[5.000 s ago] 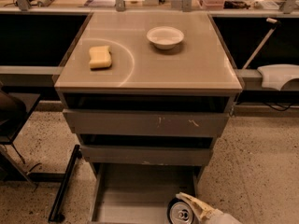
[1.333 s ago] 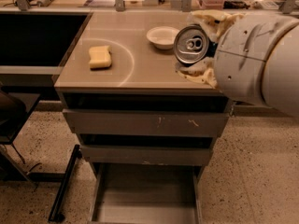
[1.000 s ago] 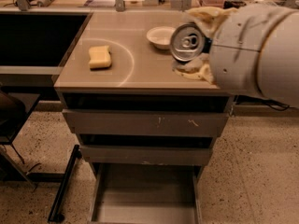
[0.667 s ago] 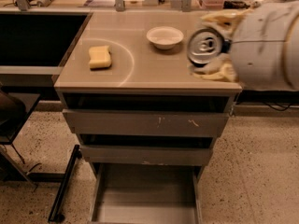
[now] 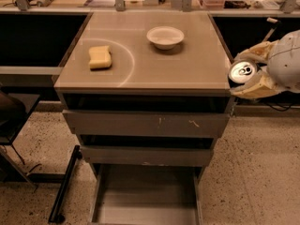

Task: Pick pepsi can from bottom drawer and place on counter

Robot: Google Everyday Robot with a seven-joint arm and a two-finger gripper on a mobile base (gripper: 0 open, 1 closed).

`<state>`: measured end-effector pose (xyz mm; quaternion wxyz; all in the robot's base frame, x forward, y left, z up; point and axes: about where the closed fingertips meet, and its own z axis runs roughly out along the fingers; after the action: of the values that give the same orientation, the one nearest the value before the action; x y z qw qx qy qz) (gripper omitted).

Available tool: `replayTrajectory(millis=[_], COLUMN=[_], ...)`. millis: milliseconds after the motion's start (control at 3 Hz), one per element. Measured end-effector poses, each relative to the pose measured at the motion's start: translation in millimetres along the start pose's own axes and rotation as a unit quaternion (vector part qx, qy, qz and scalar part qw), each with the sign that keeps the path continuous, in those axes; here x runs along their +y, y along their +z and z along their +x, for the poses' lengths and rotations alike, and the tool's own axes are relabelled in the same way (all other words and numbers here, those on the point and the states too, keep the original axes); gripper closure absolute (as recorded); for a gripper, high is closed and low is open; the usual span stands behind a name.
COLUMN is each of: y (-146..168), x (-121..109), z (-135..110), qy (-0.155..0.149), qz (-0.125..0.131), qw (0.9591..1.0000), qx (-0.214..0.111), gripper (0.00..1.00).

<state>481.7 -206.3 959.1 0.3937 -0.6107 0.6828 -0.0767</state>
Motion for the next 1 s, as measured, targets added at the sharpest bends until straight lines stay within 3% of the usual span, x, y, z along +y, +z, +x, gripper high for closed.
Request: replayTrajectory(millis=[333, 667, 1000], y=[30, 30, 38], x=[9, 8, -22], z=[-17, -19, -48], qy=[-0.007, -0.008, -0.048], qz=[-0.042, -0.042, -0.032], qw=[0.9991, 0.9991, 0.9983], qx=[0.009, 0.008, -0.008], gripper=[1.00, 1.00, 1.00])
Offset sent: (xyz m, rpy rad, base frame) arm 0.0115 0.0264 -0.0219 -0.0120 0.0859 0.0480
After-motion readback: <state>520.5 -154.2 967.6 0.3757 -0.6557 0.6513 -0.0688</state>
